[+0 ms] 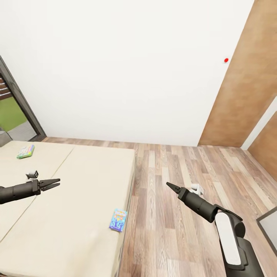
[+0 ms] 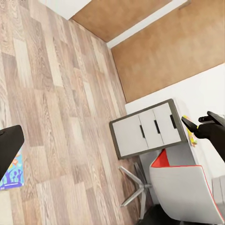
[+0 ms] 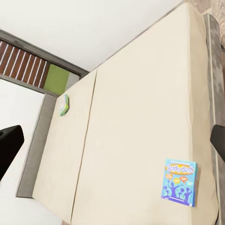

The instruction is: Put all the toys in the child's room - the three board games (two on the bed and one on the table), the two jigsaw puzzles on the table, and the tennis ball on the table - inside the toy box on the table in the child's room.

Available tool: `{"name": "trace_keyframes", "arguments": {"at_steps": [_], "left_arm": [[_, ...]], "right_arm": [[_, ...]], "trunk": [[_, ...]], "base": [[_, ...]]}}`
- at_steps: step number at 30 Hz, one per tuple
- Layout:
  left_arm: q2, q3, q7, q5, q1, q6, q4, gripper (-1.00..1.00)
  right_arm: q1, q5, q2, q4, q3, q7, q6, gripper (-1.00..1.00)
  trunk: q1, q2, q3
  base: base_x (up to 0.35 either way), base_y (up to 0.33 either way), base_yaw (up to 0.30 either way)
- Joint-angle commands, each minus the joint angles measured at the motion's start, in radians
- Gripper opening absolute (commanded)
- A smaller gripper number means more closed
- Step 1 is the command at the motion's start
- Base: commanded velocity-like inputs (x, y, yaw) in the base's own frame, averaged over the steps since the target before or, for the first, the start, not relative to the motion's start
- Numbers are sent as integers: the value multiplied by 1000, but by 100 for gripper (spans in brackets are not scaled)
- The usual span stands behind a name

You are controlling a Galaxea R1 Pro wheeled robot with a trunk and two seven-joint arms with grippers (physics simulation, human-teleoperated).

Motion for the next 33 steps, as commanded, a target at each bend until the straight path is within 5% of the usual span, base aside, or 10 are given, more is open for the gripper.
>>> {"name": "trace_keyframes", "arguments": {"at_steps": [1,33], "left_arm": [[0,0,-4,-1,-1,11,0,100],[0,0,-4,-1,-1,11,0,100]], "right_arm": [[-1,5,1,0,-3,7,6,100],[-1,5,2,1,-4,6,6,100]], "trunk": [[1,-2,0],[1,-2,52]], "base": [[0,0,0],[0,0,57]]}}
